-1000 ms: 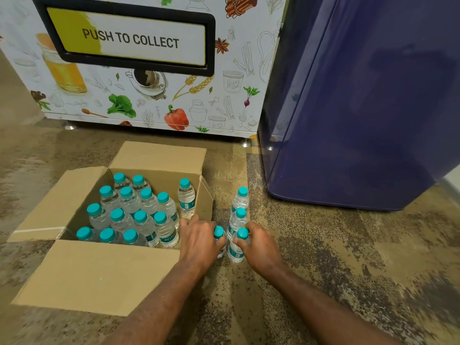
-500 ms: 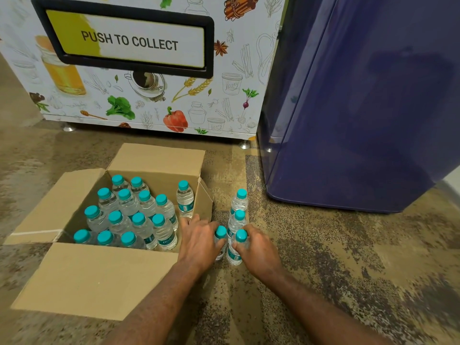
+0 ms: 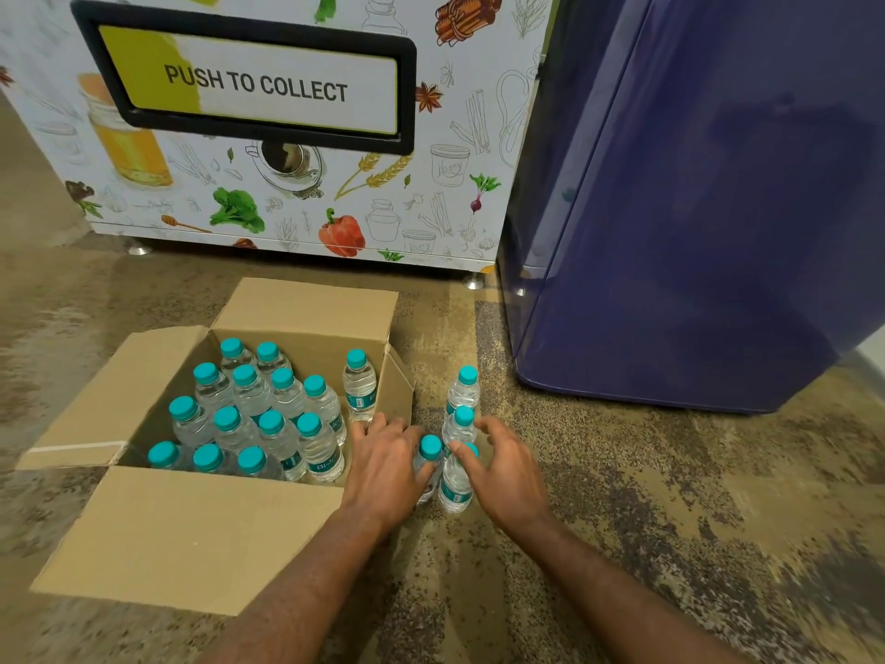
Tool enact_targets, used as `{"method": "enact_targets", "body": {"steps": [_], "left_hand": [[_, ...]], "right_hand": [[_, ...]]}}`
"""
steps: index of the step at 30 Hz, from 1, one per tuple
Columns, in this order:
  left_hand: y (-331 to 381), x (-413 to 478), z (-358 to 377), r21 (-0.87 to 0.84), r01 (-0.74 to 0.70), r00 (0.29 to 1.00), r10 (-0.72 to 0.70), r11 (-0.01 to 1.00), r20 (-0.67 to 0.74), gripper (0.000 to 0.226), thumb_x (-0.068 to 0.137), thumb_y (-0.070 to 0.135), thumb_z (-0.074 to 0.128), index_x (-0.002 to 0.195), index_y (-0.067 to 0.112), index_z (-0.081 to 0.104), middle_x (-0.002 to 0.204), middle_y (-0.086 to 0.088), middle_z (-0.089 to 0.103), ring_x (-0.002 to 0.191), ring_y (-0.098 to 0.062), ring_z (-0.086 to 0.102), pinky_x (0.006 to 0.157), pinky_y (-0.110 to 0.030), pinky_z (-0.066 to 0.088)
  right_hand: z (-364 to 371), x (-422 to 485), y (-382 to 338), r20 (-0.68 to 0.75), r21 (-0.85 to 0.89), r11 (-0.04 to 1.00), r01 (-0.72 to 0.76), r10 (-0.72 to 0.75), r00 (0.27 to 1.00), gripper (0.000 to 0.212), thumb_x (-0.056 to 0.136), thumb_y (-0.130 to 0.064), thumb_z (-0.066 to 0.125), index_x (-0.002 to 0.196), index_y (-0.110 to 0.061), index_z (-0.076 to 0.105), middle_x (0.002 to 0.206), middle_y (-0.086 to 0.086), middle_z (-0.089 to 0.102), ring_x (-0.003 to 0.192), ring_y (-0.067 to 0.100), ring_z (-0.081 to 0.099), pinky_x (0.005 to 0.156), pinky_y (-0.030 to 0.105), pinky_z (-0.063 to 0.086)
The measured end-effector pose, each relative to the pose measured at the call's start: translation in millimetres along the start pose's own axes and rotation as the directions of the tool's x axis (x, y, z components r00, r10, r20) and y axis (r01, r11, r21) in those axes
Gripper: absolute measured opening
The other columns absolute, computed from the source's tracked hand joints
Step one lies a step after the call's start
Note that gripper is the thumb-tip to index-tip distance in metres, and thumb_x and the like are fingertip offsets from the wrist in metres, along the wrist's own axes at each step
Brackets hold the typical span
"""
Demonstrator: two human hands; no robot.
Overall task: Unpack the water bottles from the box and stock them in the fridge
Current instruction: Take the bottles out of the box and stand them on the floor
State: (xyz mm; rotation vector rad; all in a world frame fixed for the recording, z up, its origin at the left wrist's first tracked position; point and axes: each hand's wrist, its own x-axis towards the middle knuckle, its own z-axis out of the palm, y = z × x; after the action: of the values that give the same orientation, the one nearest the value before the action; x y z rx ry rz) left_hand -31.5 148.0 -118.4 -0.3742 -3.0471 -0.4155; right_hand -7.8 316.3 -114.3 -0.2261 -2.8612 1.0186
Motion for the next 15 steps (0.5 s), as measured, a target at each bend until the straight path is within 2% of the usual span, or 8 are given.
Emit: {"method": "enact_targets", "body": {"steps": [5, 7, 10, 12, 15], "left_hand": [[-5, -5, -5, -0.145, -0.026, 0.998, 0.017, 0.989, -0.058, 0.056, 0.097, 0.050, 0.063, 0.148, 0.027, 0.053, 0.140, 0.006, 0.056, 0.133, -0.016, 0.041, 0.113, -0.038, 0.026], [-13, -8, -9, -0.206, -0.020, 0.995, 0.000, 0.978, -0.096, 0.054, 0.097, 0.046, 0.066, 0.146, 0.025, 0.056, 0.140, 0.005, 0.057, 0.139, -0.017, 0.039, 0.117, -0.040, 0.025], [-33, -12, -14, -0.240, 0.049, 0.974, -0.100, 0.970, -0.203, 0.044, 0.098, 0.037, 0.068, 0.138, 0.021, 0.064, 0.137, -0.001, 0.062, 0.138, -0.021, 0.043, 0.117, -0.044, 0.027], [-48, -18, -21, -0.252, 0.103, 0.939, -0.178, 0.962, -0.294, 0.036, 0.099, 0.030, 0.066, 0.133, 0.018, 0.067, 0.136, -0.004, 0.063, 0.136, -0.023, 0.046, 0.115, -0.046, 0.029], [-71, -28, -31, -0.264, 0.184, 0.886, -0.276, 0.947, -0.373, 0.037, 0.100, 0.023, 0.064, 0.136, 0.015, 0.064, 0.143, -0.008, 0.059, 0.141, -0.025, 0.043, 0.118, -0.053, 0.032]], "right_hand": [[-3, -4, -11, -0.045, 0.000, 0.999, 0.041, -0.041, 0.998, 0.048, 0.094, -0.052, 0.054, 0.134, -0.026, 0.050, 0.130, -0.010, 0.058, 0.115, 0.007, 0.054, 0.093, 0.028, 0.048], [-4, -5, -20, -0.086, 0.017, 0.996, 0.093, -0.091, 0.992, 0.041, 0.096, -0.049, 0.054, 0.130, -0.027, 0.052, 0.127, -0.013, 0.057, 0.112, 0.003, 0.052, 0.093, 0.026, 0.046], [2, -4, -45, -0.130, 0.058, 0.978, 0.201, -0.192, 0.973, 0.033, 0.096, -0.043, 0.055, 0.124, -0.026, 0.056, 0.122, -0.015, 0.057, 0.109, -0.003, 0.047, 0.092, 0.022, 0.042], [11, -2, -63, -0.131, 0.098, 0.957, 0.271, -0.258, 0.957, 0.031, 0.096, -0.040, 0.056, 0.122, -0.024, 0.057, 0.122, -0.015, 0.057, 0.112, -0.001, 0.049, 0.093, 0.021, 0.044], [30, -3, -91, -0.097, 0.167, 0.921, 0.353, -0.341, 0.935, 0.033, 0.096, -0.039, 0.056, 0.125, -0.023, 0.057, 0.126, -0.013, 0.056, 0.118, 0.003, 0.050, 0.099, 0.024, 0.044]]}}
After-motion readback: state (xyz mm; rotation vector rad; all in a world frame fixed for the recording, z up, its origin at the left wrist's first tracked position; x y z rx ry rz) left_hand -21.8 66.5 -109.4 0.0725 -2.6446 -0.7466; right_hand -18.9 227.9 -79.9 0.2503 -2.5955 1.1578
